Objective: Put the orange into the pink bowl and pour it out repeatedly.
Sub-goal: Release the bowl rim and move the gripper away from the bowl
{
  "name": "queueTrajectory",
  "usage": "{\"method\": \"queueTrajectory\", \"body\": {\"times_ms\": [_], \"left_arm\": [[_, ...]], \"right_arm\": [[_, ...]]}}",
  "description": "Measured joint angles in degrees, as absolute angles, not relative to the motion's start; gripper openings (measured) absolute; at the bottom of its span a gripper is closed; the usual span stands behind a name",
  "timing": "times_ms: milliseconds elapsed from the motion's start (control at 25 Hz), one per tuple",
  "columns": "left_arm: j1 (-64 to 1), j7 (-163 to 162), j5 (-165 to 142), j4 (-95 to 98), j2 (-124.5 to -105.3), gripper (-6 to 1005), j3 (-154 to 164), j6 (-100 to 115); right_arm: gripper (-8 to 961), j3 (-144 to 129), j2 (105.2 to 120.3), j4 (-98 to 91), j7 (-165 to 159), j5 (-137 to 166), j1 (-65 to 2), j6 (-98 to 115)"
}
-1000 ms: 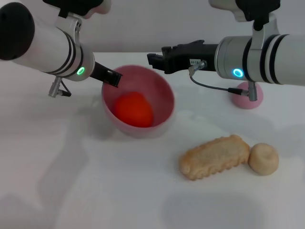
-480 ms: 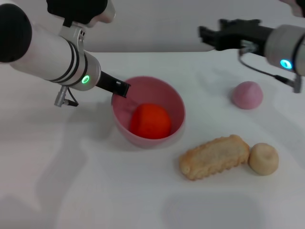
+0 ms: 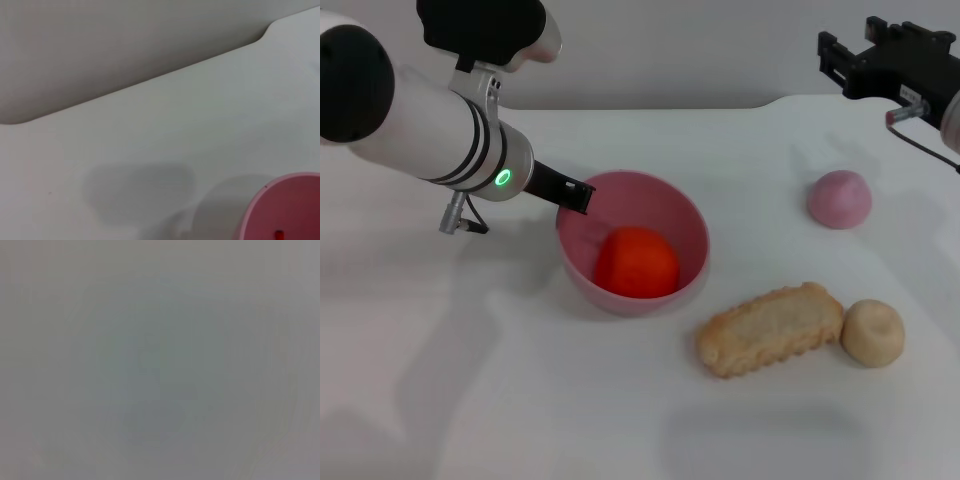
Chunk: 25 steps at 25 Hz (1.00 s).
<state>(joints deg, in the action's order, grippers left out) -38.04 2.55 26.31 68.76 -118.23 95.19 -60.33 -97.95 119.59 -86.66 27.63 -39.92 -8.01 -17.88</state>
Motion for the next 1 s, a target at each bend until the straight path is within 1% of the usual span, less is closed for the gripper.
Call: {"method": "queueTrajectory", "body": {"times_ms": [840, 1000], "left_arm": [[-37.3, 2.6, 26.6, 66.1, -118.37, 42, 95.9, -57.0], [-36.9, 2.6, 26.7, 64.7, -118.37, 76, 97.6, -54.6]], "right_arm": [[557, -98.9, 119.25, -85.1, 27.7, -39.6, -9.1, -17.1], [559, -99.0, 119.25, -83.6, 27.7, -39.5, -9.3, -16.3]]}}
